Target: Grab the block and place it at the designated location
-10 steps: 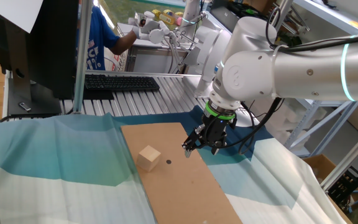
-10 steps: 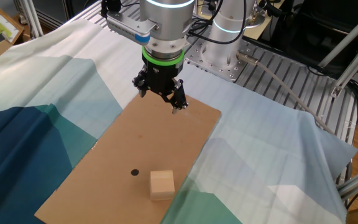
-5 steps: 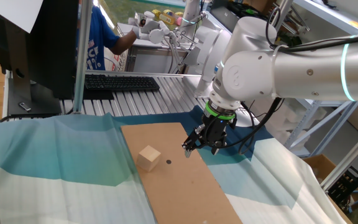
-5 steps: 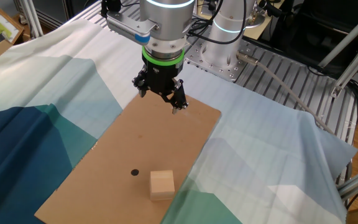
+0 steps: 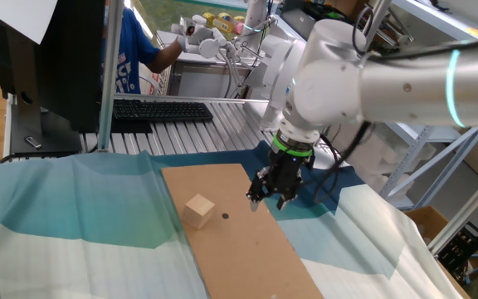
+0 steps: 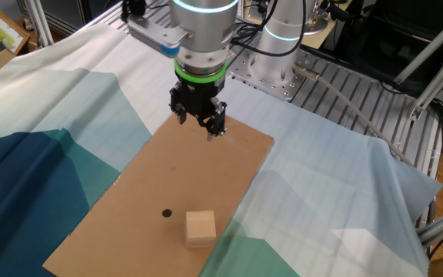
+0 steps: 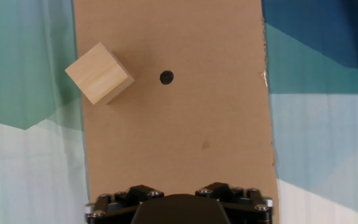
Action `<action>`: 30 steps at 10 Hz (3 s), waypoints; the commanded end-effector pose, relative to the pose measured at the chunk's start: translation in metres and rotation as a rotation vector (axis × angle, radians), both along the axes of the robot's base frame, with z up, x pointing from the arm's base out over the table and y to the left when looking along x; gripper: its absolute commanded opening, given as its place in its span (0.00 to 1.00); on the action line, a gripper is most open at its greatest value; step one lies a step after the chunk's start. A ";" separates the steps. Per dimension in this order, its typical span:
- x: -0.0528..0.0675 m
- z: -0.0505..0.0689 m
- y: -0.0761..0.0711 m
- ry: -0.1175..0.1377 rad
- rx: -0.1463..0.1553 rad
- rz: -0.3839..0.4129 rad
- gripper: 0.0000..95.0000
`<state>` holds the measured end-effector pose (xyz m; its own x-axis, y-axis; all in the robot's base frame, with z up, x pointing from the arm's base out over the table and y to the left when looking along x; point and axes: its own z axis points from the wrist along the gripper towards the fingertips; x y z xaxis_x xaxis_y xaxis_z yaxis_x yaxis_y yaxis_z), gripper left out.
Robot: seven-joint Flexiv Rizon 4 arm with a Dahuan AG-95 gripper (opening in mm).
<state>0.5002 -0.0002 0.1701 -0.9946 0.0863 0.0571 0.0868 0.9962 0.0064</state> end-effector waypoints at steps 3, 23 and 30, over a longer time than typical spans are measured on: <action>0.000 0.000 0.000 0.046 0.031 -0.051 0.00; 0.053 0.013 0.053 0.056 0.016 -0.372 0.00; 0.087 0.008 0.062 0.033 0.022 -0.471 0.00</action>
